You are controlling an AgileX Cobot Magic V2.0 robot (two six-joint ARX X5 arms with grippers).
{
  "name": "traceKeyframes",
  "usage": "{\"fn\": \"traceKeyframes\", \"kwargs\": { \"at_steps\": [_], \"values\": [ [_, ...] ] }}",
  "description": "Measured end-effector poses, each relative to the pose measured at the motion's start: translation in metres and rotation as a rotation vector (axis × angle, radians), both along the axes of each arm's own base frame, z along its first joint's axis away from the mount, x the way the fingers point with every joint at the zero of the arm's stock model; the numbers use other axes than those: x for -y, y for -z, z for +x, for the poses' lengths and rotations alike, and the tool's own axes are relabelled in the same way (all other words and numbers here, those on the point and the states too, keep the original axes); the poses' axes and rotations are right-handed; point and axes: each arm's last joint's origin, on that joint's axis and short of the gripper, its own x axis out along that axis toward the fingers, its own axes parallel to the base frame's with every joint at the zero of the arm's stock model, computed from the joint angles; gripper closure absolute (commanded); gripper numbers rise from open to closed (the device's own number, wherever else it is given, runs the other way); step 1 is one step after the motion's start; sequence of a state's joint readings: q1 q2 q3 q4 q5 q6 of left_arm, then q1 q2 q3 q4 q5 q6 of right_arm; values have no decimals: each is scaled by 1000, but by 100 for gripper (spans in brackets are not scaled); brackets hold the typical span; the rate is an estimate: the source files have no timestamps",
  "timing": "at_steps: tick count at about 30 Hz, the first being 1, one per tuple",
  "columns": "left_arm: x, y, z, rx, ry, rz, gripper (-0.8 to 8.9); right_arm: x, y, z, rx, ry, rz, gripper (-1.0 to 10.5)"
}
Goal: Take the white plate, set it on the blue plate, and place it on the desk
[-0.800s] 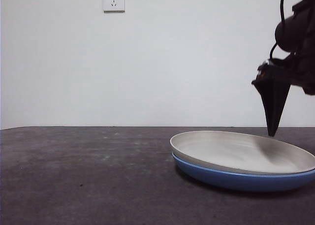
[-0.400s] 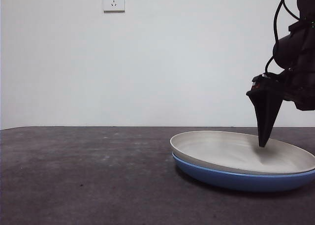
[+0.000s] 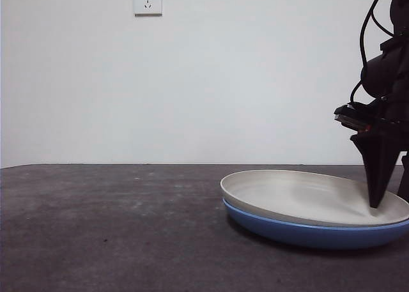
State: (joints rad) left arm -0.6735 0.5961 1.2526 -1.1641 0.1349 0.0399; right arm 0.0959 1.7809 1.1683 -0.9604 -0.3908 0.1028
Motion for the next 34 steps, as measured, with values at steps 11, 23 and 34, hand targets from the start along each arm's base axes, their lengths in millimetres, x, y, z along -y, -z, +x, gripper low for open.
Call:
{"fn": "traceKeyframes", "kwargs": {
  "at_steps": [11,23,34],
  "values": [
    [0,0,0,-2,-2,3,152,4,0,0,1,7,27,940],
    [0,1,0,-4,-2,5,152,0,-15,-1,26,-1,95,940],
    [1,-2,1,16,-2,-12,152,-36,-34,4,68,-58,130,940]
  ]
}}
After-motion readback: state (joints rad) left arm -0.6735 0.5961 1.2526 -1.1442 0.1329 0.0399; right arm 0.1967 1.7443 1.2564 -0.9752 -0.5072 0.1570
